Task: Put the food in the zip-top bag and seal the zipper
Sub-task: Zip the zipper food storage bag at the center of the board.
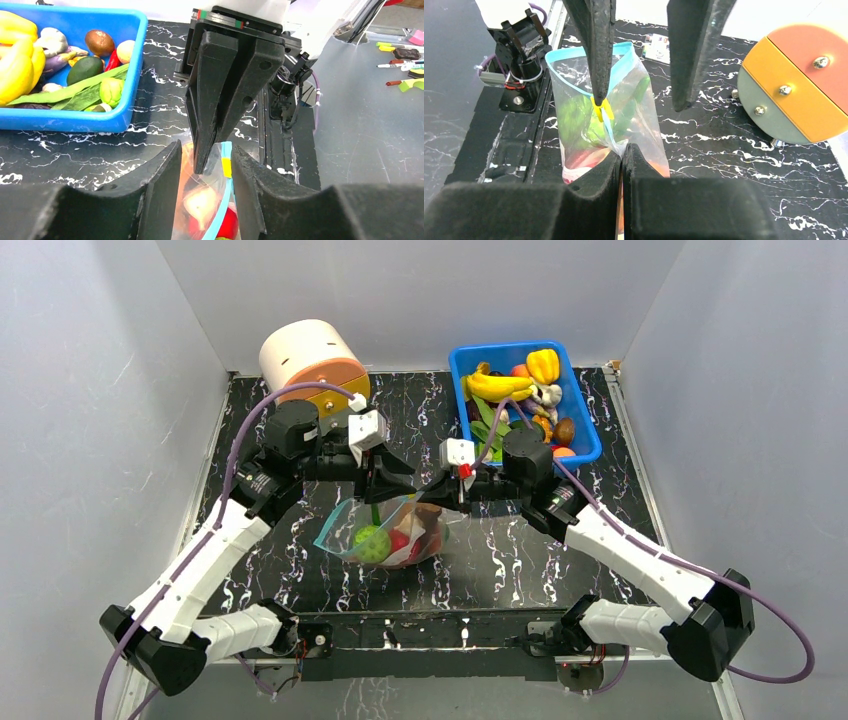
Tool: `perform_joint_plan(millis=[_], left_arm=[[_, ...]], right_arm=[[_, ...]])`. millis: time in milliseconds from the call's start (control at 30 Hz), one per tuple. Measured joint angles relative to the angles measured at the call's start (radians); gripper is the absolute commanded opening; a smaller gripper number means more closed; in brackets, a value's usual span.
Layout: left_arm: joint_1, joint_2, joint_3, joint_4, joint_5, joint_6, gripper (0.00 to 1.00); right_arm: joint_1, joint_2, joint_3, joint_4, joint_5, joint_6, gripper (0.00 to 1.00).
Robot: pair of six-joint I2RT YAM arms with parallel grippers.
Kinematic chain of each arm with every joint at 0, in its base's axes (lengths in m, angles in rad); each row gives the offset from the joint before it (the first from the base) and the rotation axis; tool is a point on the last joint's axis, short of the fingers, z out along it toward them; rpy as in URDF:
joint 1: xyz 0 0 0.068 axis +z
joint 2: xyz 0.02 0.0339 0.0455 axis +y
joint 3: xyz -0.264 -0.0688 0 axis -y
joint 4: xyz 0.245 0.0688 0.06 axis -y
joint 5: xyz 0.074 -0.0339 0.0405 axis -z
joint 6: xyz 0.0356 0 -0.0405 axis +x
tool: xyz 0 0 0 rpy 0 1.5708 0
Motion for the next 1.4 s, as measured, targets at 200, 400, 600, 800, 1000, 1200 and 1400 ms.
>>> perform_joint_plan(millis=[200,400,600,800,1000,1200,1400], left_arm=[[0.0,0.023,0.023,-0.057,0.002,0.029,0.29],[0.0,0.035,0.025,-0.093,0.002,0.027,0.46],[0.0,0.022,0.025,-0.089,-0.002,-0.003,0.35],[0.0,0.009,0.025,-0.093,-0.059,-0.013,0.12],[0.0,0.011,0.025,-0.105,-0.105,-0.01,0.13],[0.0,0.013,0.025,-0.11,-0.116,-0.007,0.33],[0.0,0.014,0.024,-0.124,-0.117,-0.01,0.28]], right_arm=[[0.0,0.011,0.0,0.021,-0.005,0.048,0.0],[0.0,0.017,0.0,0.028,0.017,0.08,0.0],[0.0,0.035,0.005,0.047,0.055,0.115,0.0],[0.0,0.051,0.021,0.046,0.098,0.145,0.0],[0.0,0.054,0.023,0.045,0.122,0.16,0.0],[0.0,0.054,0.023,0.045,0.129,0.172,0.0],[0.0,0.054,0.023,0.046,0.134,0.174,0.0]])
